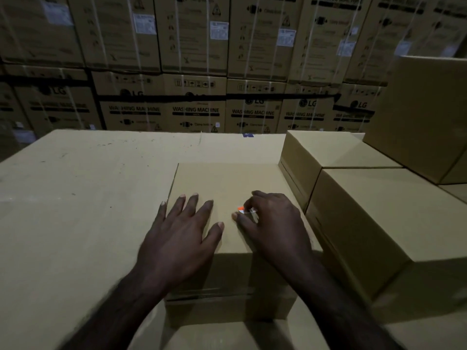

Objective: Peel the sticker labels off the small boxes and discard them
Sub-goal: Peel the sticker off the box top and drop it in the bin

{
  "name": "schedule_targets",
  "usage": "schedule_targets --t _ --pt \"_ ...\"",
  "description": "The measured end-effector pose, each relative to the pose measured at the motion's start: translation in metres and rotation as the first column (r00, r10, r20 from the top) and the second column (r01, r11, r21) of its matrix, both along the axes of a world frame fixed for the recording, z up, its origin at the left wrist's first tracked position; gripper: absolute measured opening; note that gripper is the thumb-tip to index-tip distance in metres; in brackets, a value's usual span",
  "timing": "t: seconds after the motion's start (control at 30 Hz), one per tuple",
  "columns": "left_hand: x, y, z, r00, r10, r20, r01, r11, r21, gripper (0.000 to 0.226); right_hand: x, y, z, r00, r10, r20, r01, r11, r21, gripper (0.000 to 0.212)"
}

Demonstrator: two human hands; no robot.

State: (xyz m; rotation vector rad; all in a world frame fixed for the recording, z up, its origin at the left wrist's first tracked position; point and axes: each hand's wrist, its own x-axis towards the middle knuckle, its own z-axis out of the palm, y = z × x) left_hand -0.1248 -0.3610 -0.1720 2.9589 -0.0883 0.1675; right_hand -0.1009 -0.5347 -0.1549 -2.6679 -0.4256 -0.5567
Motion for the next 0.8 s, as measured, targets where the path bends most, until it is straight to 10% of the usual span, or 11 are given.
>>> schedule_targets --t 0.4,0.6,0.8 --pt "0.001 0.000 -0.003 1.000 -0.012 0.013 0.012 0.999 0.032 0.087 0.005 0.009 -0.002 0.999 0.014 0.035 -0.011 0.997 -0.076 0.022" --pt "0.001 0.001 -0.003 0.999 -0.037 -0.005 0.037 0.998 0.055 0.089 0.009 -0.009 0.007 0.999 -0.034 -0.035 0.047 0.857 0.513 0.015" --pt "0.000 -0.001 -0.001 0.999 -0.042 -0.014 0.043 0.997 0.057 0.092 -0.001 -0.027 0.016 0.957 0.183 -0.225 -0.073 0.904 0.421 0.016"
